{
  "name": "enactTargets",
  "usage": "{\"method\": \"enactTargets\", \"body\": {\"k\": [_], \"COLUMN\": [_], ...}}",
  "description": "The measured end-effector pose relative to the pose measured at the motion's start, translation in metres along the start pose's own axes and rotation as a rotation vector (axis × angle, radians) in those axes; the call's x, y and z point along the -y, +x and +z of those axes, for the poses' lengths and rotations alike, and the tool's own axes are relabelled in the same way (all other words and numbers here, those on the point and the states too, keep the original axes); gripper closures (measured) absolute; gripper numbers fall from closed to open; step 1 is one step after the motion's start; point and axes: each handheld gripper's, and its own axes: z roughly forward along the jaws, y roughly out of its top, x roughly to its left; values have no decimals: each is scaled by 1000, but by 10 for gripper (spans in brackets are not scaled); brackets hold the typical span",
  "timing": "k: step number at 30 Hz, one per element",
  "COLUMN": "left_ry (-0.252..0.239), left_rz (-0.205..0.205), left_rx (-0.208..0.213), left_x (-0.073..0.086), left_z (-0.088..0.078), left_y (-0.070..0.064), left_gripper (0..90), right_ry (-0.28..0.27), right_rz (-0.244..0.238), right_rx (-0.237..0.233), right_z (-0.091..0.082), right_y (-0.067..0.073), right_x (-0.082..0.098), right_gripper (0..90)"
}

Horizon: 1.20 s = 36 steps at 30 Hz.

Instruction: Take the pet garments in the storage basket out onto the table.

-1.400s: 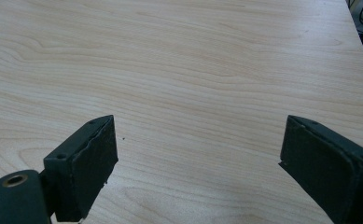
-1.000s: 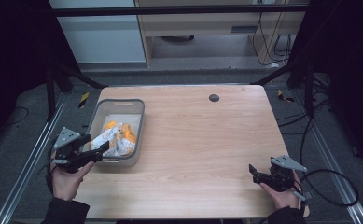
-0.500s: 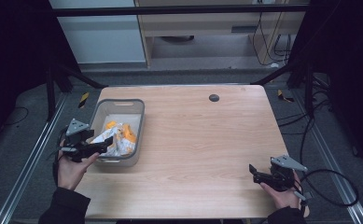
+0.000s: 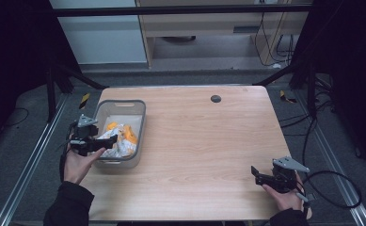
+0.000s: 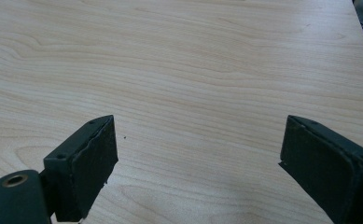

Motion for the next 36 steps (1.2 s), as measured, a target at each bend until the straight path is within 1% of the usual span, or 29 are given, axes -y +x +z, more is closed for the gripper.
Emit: {"method": "enactTargets", "body": {"k": [2,3,9,11,14,16,23,29,30,32,35,36], "left_ry": [26,27,64,83,109,115,147,172,185,191,208,217], "left_rz": [7,2,10,15,11,13,11,21,24,22,8,15], "left_rx": [-2,0,5,3,0,-11,-13,-15,-17,-20,-16,-14], "left_x": [-2,-2,-5,-6,-7,-7,-7,-7,-7,-7,-5,-4], "left_z": [4,5,13,16,22,25,34,38,41,42,46,47], "left_y": [1,1,0,0,1,1,1,-1,-1,-1,-1,-1], "left_gripper": [200,200,200,200,200,200,202,206,206,206,210,215], "right_ry": [1,1,3,5,6,8,19,20,19,20,23,24], "right_rz": [0,0,-1,-2,-4,-3,-1,-9,-10,-8,-11,-11], "right_rx": [0,-1,-1,-1,-1,-2,-6,-2,-3,-3,-5,-7], "right_z": [0,1,1,1,1,1,2,3,3,3,3,3], "right_y": [-1,-1,-1,-1,-1,-1,-1,-1,-1,-1,-1,-1], "right_x": [0,0,0,1,1,1,1,1,1,1,1,1], "right_gripper": [109,109,109,109,109,109,108,105,105,105,105,105]}}
